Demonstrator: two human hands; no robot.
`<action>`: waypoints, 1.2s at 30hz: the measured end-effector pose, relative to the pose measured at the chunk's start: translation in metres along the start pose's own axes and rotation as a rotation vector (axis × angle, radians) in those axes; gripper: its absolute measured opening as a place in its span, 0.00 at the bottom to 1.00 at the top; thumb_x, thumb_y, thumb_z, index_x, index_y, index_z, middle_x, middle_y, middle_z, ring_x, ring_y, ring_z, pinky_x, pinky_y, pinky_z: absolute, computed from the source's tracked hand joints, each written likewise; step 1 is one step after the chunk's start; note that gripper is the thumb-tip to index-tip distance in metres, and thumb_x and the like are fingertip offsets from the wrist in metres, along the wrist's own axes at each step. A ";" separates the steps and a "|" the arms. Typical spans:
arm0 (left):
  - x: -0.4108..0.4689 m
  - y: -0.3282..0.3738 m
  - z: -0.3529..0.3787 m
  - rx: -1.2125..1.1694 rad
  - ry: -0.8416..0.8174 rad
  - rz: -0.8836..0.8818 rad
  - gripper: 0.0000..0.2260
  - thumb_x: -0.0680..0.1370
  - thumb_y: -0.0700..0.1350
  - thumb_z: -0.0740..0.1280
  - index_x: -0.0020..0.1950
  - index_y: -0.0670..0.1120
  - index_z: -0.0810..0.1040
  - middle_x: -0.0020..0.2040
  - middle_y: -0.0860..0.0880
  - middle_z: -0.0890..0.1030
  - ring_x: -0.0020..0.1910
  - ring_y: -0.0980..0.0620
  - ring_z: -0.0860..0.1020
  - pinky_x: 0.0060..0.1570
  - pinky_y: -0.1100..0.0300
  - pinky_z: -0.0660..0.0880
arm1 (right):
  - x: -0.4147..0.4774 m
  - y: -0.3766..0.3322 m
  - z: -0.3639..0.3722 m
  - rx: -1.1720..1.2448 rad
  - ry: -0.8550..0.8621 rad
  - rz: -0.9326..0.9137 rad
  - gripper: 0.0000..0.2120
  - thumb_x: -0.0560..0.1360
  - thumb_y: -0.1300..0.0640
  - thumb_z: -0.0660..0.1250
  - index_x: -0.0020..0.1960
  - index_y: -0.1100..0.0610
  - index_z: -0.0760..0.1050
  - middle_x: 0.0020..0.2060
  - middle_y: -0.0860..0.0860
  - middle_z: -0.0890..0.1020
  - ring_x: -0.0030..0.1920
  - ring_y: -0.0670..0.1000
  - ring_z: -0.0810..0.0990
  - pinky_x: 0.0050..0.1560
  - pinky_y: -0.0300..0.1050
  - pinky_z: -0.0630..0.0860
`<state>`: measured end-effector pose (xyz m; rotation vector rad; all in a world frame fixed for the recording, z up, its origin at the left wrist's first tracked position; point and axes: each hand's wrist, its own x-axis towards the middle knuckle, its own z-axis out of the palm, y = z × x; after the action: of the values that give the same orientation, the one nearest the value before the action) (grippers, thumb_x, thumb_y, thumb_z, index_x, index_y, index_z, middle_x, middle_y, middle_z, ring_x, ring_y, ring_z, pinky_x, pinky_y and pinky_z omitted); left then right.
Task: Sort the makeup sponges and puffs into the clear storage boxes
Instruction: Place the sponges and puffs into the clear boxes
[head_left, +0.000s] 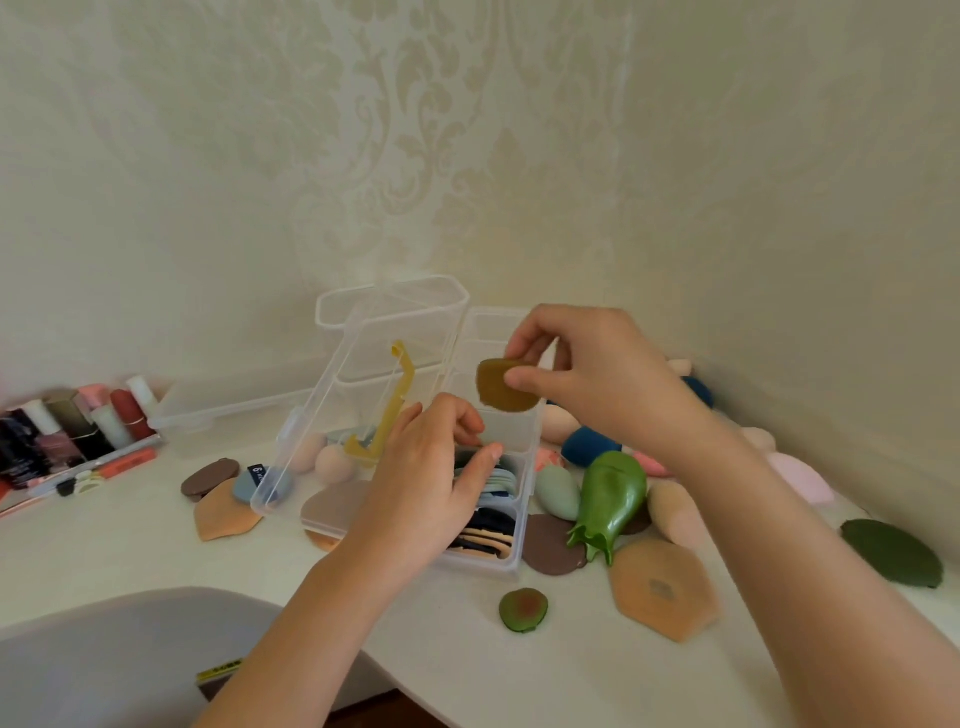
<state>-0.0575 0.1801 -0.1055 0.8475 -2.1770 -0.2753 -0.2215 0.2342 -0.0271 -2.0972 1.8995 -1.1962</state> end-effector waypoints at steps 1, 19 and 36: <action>0.000 0.000 0.000 0.005 -0.002 0.001 0.08 0.73 0.53 0.64 0.45 0.50 0.69 0.40 0.58 0.72 0.47 0.53 0.71 0.45 0.61 0.68 | -0.002 -0.004 0.005 0.002 -0.013 -0.031 0.05 0.71 0.57 0.72 0.46 0.53 0.79 0.37 0.43 0.80 0.31 0.37 0.73 0.35 0.27 0.68; -0.001 0.000 -0.001 -0.044 0.041 0.034 0.17 0.73 0.47 0.69 0.34 0.56 0.60 0.33 0.58 0.68 0.39 0.60 0.68 0.40 0.72 0.64 | -0.003 -0.001 0.027 -0.209 -0.139 -0.050 0.05 0.71 0.53 0.71 0.46 0.51 0.79 0.43 0.44 0.83 0.37 0.39 0.75 0.41 0.37 0.72; -0.003 -0.002 -0.002 -0.022 -0.017 0.031 0.07 0.75 0.49 0.68 0.50 0.49 0.73 0.45 0.58 0.72 0.49 0.55 0.71 0.49 0.66 0.67 | -0.004 -0.004 0.019 -0.154 -0.378 0.100 0.10 0.76 0.57 0.64 0.51 0.49 0.83 0.35 0.45 0.82 0.34 0.42 0.77 0.32 0.31 0.70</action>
<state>-0.0537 0.1807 -0.1062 0.8010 -2.1965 -0.2918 -0.2077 0.2308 -0.0403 -2.0850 1.9354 -0.5967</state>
